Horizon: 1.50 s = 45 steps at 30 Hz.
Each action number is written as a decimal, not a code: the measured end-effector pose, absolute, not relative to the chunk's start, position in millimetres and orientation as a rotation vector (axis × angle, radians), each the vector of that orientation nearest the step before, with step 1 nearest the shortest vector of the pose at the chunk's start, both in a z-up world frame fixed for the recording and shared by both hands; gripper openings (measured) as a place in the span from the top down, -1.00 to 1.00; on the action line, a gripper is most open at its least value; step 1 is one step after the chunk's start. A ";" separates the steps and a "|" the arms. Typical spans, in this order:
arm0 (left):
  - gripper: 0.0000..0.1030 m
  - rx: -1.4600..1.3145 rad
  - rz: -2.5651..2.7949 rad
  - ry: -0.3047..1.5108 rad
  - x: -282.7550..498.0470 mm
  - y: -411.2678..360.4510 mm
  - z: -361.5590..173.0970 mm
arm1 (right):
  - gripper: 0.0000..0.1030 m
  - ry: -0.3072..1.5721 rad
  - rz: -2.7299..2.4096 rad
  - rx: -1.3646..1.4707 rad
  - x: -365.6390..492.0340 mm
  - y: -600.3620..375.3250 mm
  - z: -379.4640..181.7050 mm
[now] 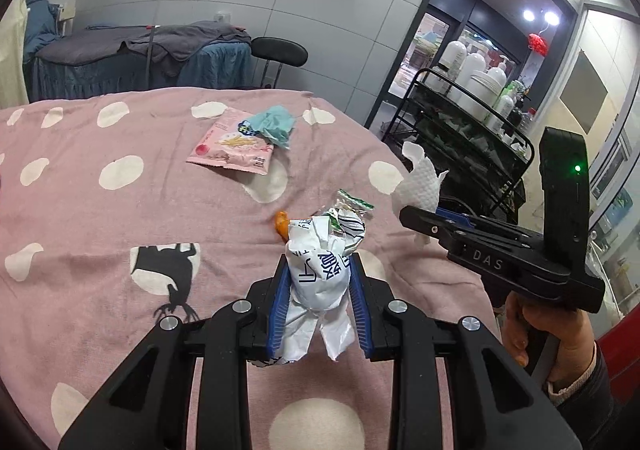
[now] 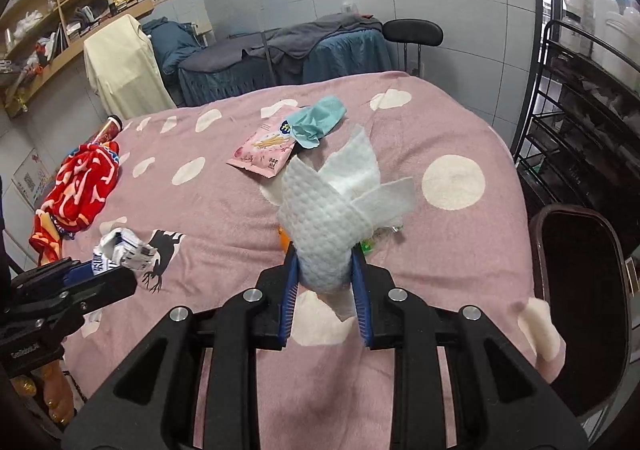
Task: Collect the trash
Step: 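Carry the white tissue to the bin and open the right tool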
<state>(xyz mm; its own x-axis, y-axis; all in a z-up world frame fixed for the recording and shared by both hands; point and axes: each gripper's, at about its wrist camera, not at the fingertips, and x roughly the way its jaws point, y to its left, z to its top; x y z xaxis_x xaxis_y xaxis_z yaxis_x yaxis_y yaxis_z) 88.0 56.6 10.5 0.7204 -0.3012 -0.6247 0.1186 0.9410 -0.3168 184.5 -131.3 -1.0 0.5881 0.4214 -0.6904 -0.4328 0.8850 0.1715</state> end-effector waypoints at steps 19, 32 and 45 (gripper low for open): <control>0.44 -0.180 -0.434 0.733 95.5 -28.7 9.5 | 0.49 0.709 0.172 0.060 131.9 -269.1 -6.5; 0.44 -0.134 -0.527 0.728 104.1 -64.7 11.5 | 0.49 0.793 -0.039 0.114 156.7 -339.1 -46.7; 0.44 -0.125 -0.565 0.729 121.5 -74.4 14.5 | -0.04 0.895 -0.122 0.173 205.6 -364.7 -91.9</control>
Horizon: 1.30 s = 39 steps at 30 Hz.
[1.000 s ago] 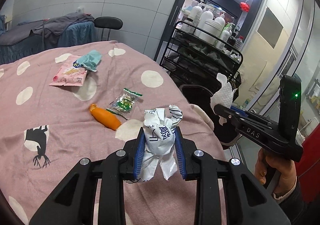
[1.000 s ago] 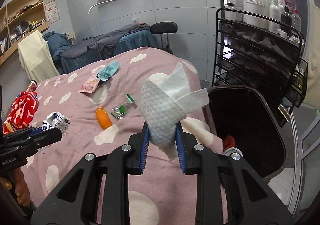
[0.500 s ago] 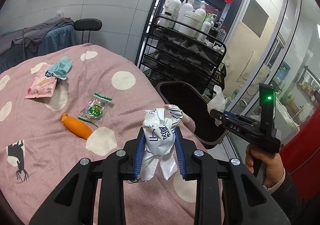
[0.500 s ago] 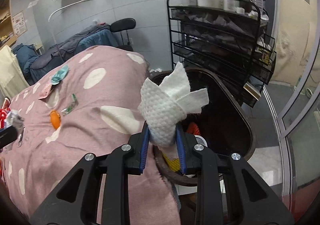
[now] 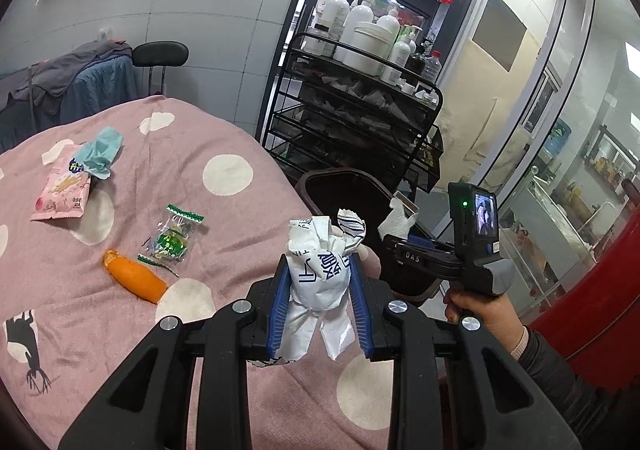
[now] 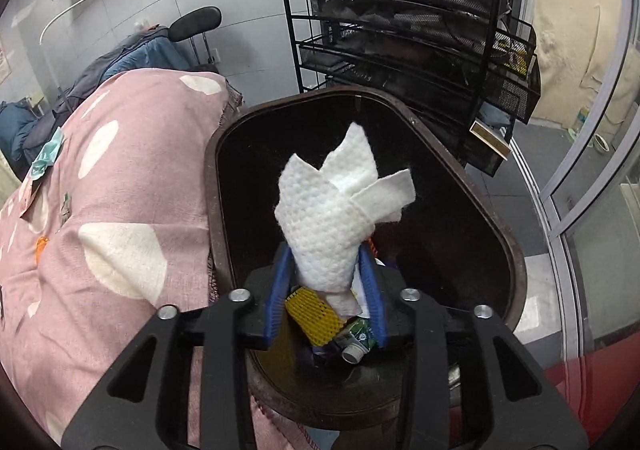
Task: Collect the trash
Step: 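Carry the white tissue to the bin and open the right tool, then lower the foil wrapper into the bin and open the left tool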
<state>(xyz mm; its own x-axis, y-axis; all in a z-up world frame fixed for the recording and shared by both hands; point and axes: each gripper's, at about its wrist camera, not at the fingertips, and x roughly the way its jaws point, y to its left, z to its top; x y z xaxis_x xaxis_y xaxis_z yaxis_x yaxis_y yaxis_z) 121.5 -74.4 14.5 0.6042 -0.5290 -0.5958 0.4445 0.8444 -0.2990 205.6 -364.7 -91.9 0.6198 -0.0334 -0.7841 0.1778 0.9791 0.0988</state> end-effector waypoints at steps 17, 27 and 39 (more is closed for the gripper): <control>0.44 -0.076 -0.775 0.813 158.0 -149.3 9.3 | -0.49 0.769 -0.105 0.210 113.6 -350.5 -60.1; 0.44 -0.038 -0.875 0.924 198.6 -219.6 -9.9 | -0.59 0.741 -0.141 0.203 72.9 -349.3 -50.9; -0.10 0.051 -0.859 1.018 220.9 -265.5 -39.7 | -0.68 0.773 -0.146 0.228 71.4 -354.0 -61.5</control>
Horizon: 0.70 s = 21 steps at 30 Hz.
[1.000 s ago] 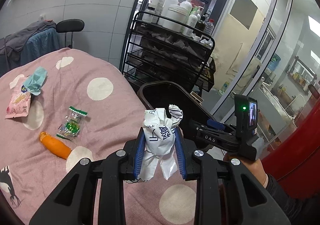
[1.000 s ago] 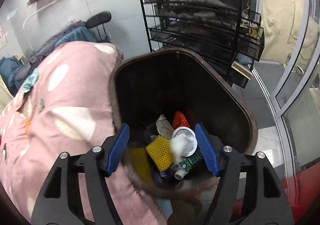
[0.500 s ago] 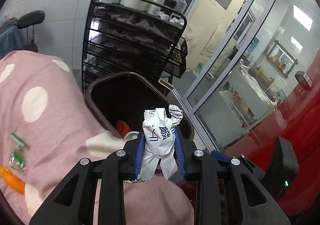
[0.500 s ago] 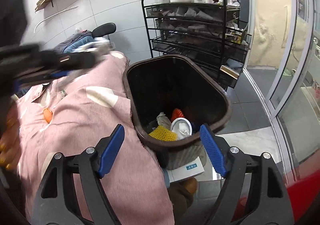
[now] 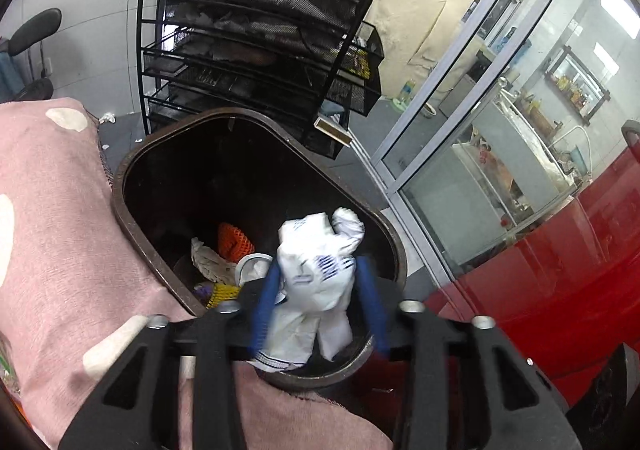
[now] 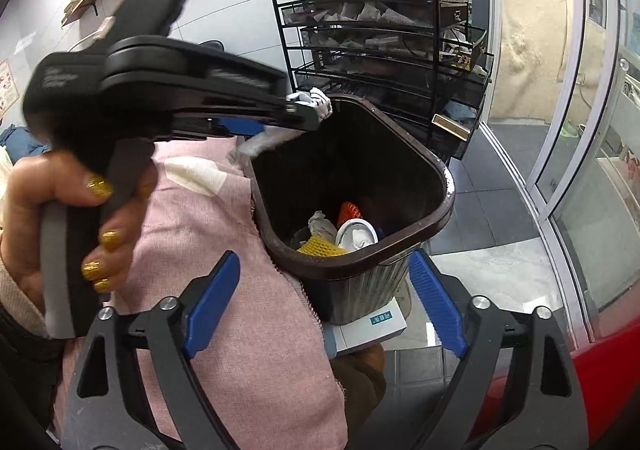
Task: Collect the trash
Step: 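Lower the foil wrapper into the bin and open the left tool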
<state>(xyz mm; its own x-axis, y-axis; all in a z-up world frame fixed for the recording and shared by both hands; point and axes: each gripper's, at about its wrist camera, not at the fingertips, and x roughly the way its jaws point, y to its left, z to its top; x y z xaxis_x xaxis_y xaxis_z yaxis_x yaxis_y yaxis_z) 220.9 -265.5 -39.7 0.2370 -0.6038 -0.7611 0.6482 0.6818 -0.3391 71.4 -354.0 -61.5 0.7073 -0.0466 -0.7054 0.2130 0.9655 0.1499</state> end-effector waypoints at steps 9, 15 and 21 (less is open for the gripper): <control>-0.69 -0.007 -0.797 0.930 214.2 -219.5 -18.3 | -0.69 0.790 -0.152 0.217 73.5 -350.5 -65.4; -0.78 0.042 -0.695 0.830 183.4 -168.2 1.5 | -0.69 0.793 -0.128 0.197 80.1 -338.8 -63.5; -0.83 0.029 -0.612 0.774 162.1 -110.5 6.9 | -0.69 0.782 -0.069 0.165 92.7 -313.1 -55.1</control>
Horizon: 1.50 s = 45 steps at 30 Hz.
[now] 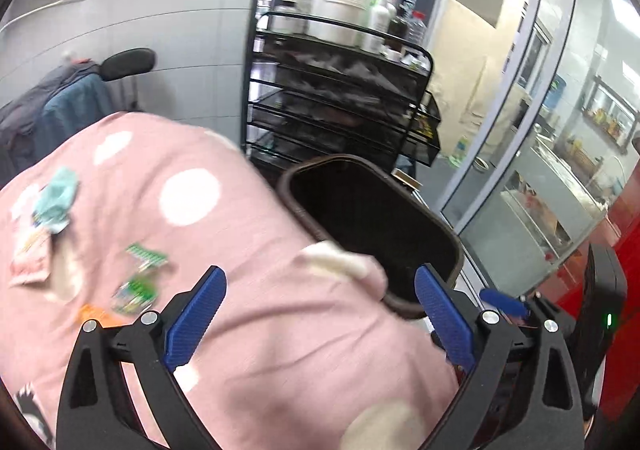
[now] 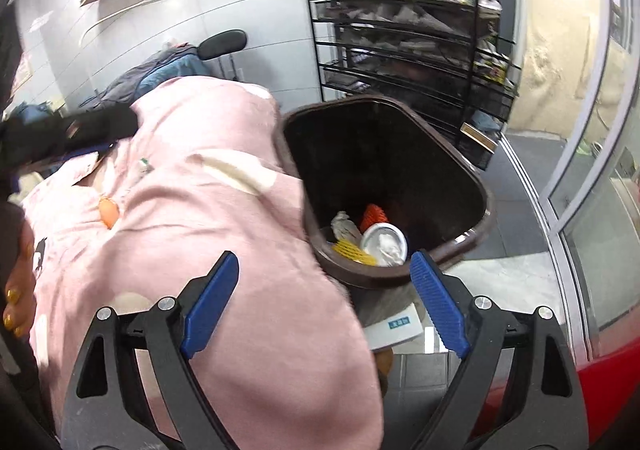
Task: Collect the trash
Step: 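Lower the foil wrapper into the bin and open the left tool, then grasp the orange peel with the left tool while the right tool grasps the green candy wrapper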
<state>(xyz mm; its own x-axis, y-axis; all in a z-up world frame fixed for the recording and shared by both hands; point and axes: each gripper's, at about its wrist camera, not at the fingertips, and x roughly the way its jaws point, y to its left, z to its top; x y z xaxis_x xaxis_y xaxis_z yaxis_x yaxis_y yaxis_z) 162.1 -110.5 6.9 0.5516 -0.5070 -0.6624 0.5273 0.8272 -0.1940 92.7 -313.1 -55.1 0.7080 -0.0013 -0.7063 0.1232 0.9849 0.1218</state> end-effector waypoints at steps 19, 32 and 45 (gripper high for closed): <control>-0.37 -0.120 -0.333 0.908 180.9 18.7 -44.7 | -0.69 0.771 0.100 0.081 118.7 -232.6 -39.5; -0.11 -0.035 -0.260 0.991 215.8 13.9 -61.9 | -0.69 0.765 0.148 0.081 133.3 -222.6 -33.9; 0.08 -0.086 -0.225 1.137 250.2 19.8 -91.2 | -0.69 0.778 0.200 0.065 142.9 -204.2 -36.5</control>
